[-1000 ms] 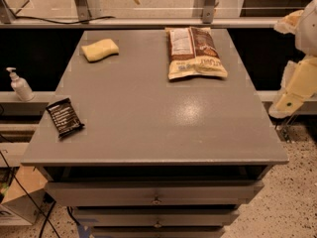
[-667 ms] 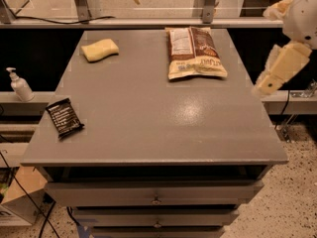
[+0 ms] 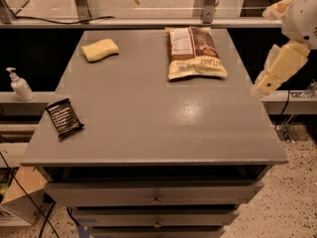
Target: Pick brown chip bag
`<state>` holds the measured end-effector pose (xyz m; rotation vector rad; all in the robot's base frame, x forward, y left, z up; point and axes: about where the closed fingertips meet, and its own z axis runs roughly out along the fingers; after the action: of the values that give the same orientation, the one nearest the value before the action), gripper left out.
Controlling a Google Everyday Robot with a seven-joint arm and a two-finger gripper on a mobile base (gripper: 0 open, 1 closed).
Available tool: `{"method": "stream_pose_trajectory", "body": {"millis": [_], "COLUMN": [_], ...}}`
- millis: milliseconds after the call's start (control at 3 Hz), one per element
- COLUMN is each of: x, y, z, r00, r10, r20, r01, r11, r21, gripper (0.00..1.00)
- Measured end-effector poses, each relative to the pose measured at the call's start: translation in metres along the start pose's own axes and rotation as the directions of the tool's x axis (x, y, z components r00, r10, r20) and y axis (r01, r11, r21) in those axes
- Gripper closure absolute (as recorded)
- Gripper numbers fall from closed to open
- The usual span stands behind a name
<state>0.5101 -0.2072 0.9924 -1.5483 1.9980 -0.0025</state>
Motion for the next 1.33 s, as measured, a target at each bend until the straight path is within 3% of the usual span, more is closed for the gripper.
{"method": "stream_pose_trajectory", "body": {"millis": [333, 667, 1000, 1333], "x": [-0.004, -0.007, -0.008, -0.005], "y": [-0.006, -0.024, -0.045, -0.067], "z": [0.025, 0.065, 0.103, 0.141], "r00": [0.994, 0.966, 0.928, 0.885], "r10": [0.057, 0.129, 0.198, 0.279], "r20": [0.097, 0.222, 0.314, 0.373], "r01": [-0.056, -0.127, -0.2, -0.288], "r11": [0.9983, 0.9916, 0.9794, 0.9571], "r21": [-0.015, -0.022, -0.027, -0.032], "gripper": [0.0, 0.0, 0.0, 0.0]}}
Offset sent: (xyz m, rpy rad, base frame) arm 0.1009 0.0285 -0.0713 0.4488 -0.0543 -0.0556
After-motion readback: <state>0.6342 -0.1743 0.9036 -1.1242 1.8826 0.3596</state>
